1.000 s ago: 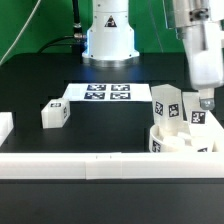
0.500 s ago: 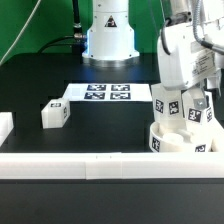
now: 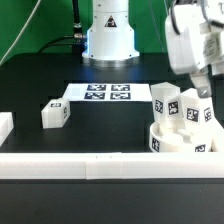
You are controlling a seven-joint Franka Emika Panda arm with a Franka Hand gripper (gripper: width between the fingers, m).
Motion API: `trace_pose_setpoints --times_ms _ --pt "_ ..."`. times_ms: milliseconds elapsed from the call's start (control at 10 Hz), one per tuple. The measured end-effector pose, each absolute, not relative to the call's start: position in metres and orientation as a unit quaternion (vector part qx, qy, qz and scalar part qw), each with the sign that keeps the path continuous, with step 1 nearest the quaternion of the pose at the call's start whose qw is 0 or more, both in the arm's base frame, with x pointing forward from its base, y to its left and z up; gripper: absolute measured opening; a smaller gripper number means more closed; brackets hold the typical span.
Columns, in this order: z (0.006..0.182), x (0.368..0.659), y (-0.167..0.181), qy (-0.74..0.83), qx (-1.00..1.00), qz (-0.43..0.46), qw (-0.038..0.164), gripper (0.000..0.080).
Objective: Assemble stool
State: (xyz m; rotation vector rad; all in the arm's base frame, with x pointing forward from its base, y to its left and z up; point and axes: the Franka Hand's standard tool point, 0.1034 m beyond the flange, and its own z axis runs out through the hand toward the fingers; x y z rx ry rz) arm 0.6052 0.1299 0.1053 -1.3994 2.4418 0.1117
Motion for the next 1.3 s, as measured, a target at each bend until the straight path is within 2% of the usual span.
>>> trace_pose_setpoints --times_ms 400,600,700,1100,1300 --pt "0.099 0.604 0.128 0.767 -0.621 0.014 0.160 0.0649" --pt "0.105 0.607 0.130 0.647 -0.749 0.017 0.138 0.0649" --pt "0.108 0.606 0.135 0.536 -0.836 0.020 0.114 0.0649" --pt "0.109 0.610 0.134 0.424 -0.899 0.002 0.113 0.0649" --pt "0.108 0.609 0.130 0.209 -0.975 -0.026 0.071 0.0649"
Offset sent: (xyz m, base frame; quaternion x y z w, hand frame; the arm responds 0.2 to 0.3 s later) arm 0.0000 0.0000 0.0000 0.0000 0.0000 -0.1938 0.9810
